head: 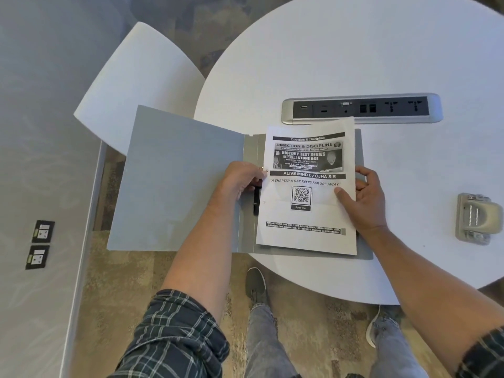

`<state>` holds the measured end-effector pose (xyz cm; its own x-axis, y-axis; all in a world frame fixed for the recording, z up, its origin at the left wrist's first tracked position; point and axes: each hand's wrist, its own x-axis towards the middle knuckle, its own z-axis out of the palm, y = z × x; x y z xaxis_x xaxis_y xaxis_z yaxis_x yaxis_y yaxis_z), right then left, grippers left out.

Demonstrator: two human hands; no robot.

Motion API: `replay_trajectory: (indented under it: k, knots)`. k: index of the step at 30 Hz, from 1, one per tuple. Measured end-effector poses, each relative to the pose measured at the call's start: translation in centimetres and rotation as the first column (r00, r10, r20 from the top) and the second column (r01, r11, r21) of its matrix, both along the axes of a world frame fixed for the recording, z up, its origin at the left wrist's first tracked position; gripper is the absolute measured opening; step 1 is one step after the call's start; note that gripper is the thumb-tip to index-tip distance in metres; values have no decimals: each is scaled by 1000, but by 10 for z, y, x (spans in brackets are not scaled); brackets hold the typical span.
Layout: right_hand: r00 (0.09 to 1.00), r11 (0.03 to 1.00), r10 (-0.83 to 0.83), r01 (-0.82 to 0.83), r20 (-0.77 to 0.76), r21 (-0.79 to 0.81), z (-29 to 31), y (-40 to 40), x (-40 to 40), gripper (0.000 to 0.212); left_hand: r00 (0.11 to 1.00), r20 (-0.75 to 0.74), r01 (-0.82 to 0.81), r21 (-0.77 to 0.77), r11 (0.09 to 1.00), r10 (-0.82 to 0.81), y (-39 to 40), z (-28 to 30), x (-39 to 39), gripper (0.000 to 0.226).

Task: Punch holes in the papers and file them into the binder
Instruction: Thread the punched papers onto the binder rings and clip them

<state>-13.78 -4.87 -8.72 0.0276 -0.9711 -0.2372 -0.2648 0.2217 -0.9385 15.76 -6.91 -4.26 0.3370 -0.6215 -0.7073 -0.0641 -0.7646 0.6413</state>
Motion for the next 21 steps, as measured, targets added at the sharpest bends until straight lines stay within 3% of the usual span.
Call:
replay_trajectory:
  k: [16, 21]
  knots:
    - [1000, 1000, 2, -1, 29, -26, -2, 0, 2, 65, 993, 113, 54, -106, 993, -42, 12, -3, -9, 13]
    - [999, 1000, 6, -4, 54, -31, -4, 0, 2, 65, 991, 136, 18, -182, 983, 7, 32, 4, -11, 32]
